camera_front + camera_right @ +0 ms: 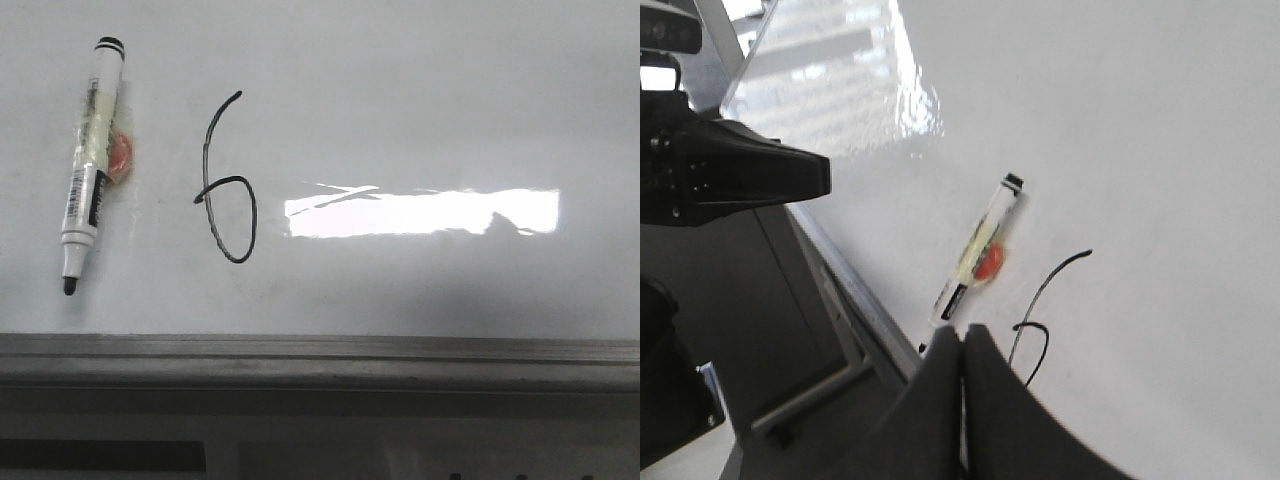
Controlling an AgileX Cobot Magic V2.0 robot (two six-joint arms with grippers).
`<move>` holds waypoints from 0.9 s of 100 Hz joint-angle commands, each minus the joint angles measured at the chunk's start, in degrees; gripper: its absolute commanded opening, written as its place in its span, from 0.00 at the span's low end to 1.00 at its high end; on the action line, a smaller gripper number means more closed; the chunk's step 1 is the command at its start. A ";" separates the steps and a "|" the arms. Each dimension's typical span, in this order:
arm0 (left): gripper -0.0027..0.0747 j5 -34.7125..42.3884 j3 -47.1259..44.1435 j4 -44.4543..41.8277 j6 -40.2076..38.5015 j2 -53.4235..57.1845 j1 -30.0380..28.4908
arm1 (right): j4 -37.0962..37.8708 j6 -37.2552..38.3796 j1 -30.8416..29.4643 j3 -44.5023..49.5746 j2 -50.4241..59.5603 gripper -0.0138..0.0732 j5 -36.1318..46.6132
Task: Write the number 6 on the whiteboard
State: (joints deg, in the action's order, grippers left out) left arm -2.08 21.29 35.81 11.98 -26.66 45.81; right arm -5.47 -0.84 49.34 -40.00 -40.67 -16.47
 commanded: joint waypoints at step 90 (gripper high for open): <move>0.01 -9.47 -5.61 -15.26 0.10 17.54 -0.10 | 7.08 -0.36 -0.11 28.56 30.31 0.10 14.11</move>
State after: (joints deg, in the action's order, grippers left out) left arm -15.28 14.12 20.15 12.20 -8.62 45.81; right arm 1.02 -0.73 49.34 -9.89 -9.99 -6.58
